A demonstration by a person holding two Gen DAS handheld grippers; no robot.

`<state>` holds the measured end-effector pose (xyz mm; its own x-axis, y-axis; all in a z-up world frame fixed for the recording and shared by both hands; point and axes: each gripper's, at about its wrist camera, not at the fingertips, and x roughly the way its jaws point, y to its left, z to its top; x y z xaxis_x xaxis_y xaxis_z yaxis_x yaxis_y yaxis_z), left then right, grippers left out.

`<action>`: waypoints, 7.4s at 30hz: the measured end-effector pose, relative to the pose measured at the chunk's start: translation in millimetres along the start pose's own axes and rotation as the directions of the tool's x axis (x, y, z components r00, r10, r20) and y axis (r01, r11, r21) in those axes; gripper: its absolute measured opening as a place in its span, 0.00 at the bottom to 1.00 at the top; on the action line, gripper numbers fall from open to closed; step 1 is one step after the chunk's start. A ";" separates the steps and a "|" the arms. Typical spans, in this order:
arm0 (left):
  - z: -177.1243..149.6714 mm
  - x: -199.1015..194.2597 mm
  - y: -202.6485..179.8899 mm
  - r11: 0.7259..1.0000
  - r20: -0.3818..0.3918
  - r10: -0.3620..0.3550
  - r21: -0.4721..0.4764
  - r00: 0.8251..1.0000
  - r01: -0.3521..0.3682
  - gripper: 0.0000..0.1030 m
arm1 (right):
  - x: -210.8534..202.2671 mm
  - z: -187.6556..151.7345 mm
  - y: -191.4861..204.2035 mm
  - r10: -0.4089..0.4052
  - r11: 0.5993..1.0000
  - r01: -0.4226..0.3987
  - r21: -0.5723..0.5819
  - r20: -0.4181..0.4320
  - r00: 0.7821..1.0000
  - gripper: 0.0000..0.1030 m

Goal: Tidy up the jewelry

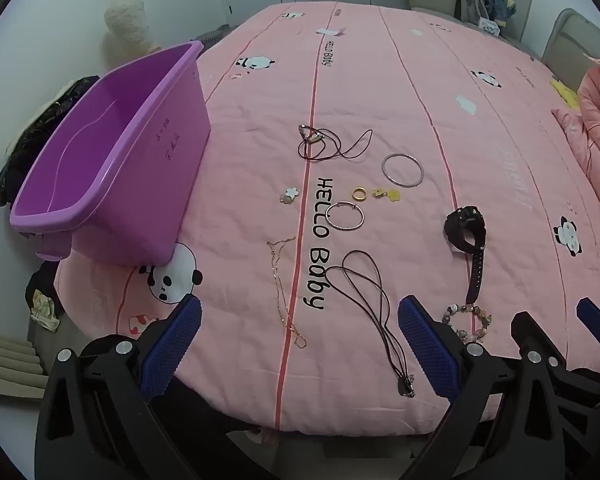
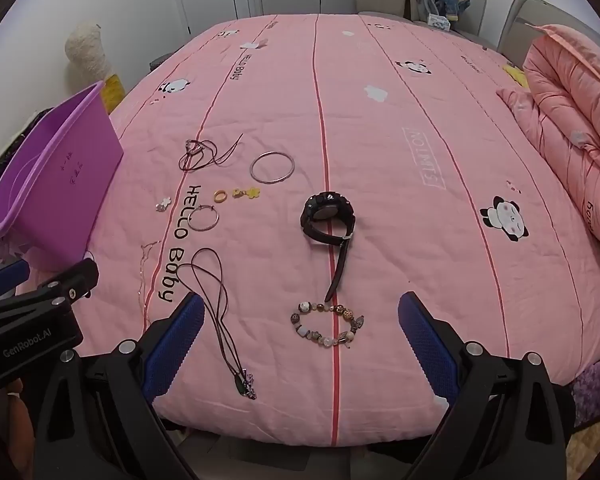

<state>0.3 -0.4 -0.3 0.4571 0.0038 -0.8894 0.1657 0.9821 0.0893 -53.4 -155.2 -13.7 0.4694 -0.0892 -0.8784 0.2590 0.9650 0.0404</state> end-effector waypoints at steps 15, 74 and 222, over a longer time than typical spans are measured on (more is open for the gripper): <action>-2.9 -0.9 7.0 1.000 0.004 0.009 -0.015 1.000 -0.009 0.94 | -2.3 -2.8 -1.8 0.008 1.000 -0.008 0.013 0.014 1.000 0.90; -5.1 -4.2 6.0 1.000 0.008 0.012 -0.009 1.000 -0.012 0.94 | -3.9 -2.5 -0.8 0.032 0.999 -0.032 0.019 0.005 0.999 0.90; 115.9 -69.0 148.9 0.972 0.303 -0.216 -0.027 0.928 0.235 0.03 | -27.7 148.0 114.9 0.543 0.818 -0.506 -0.274 0.076 0.836 0.17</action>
<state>94.7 123.7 126.3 0.6531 -0.2657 -0.7091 0.2451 0.9602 -0.1341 88.3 -78.3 85.7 0.5976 0.4304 -0.6765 -0.2571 0.9020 0.3467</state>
